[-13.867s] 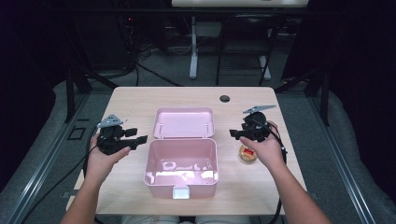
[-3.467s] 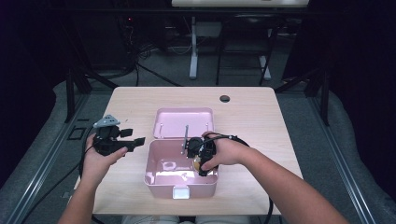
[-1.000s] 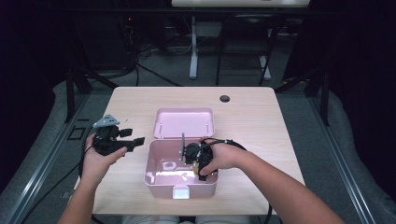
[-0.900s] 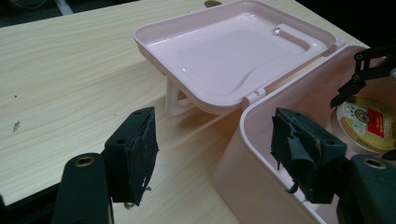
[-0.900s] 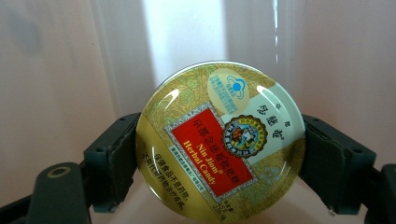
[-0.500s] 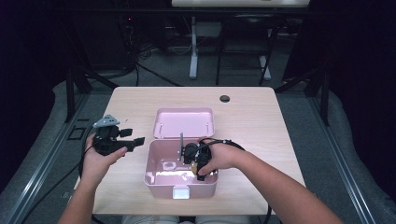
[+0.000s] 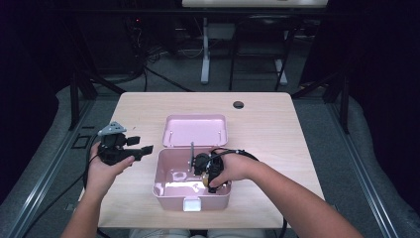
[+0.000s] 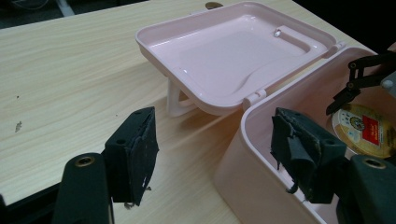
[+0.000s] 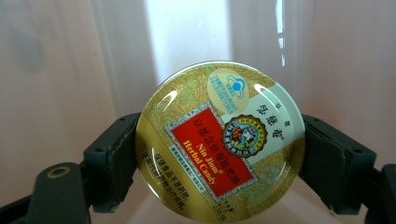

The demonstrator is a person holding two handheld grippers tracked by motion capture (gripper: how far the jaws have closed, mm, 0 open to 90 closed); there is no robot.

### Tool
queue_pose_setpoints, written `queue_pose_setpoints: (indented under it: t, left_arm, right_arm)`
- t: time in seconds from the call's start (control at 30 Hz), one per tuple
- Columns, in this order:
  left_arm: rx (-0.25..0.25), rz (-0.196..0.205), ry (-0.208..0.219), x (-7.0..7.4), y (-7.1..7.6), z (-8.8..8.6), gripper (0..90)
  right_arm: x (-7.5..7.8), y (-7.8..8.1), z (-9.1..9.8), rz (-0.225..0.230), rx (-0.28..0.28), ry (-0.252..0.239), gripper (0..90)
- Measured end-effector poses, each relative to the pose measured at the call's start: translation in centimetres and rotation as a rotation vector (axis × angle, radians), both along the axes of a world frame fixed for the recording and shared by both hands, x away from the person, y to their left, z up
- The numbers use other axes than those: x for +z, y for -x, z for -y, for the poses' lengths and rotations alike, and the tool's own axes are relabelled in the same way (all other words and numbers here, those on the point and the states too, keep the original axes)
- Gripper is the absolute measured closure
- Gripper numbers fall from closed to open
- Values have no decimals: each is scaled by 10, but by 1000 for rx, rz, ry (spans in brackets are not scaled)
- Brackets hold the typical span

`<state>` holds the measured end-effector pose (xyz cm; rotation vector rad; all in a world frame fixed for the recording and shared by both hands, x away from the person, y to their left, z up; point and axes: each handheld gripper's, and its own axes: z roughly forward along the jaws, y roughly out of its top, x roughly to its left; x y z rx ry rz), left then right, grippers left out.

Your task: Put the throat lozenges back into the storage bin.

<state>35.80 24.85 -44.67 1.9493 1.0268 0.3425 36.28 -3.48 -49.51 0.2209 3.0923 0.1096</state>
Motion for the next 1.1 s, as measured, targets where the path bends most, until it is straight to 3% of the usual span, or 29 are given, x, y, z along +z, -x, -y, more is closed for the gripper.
queue_pose_setpoints:
  t: [0.5, 1.1]
  left_arm:
    - [5, 5, 3, 0, 0, -1, 315]
    - [12, 7, 8, 1, 1, -3, 315]
  right_arm:
    - [2, -1, 1, 1, -11, -19, 169]
    - [41, -3, 11, 58, -36, -85, 179]
